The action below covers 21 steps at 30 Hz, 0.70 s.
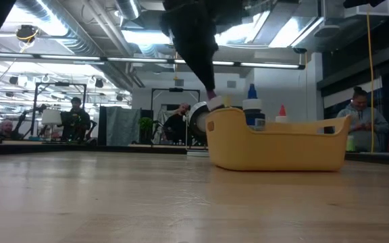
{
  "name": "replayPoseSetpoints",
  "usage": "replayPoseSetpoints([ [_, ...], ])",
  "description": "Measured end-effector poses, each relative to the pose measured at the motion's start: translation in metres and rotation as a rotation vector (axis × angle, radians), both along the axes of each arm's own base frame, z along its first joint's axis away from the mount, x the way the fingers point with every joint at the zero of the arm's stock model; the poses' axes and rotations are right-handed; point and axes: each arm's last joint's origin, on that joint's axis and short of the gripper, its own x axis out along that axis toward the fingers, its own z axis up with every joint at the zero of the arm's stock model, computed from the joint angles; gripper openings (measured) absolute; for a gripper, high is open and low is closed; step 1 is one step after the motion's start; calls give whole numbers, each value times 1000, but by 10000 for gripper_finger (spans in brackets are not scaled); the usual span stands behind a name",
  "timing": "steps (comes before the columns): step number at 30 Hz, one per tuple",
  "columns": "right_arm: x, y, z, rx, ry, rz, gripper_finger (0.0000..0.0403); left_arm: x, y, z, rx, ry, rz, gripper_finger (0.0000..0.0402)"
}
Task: Pick & Place food coloring
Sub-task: Adjust the large purple food coloring bottle in the yellow bin, then put the large orange food coloring bottle into the yellow bin
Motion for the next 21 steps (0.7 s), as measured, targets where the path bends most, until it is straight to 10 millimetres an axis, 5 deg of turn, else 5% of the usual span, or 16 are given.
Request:
replayPoseSetpoints([
  [21,0,0,0,11,-9,-16,110,-4,6,13,-12,-38,-33,17],
])
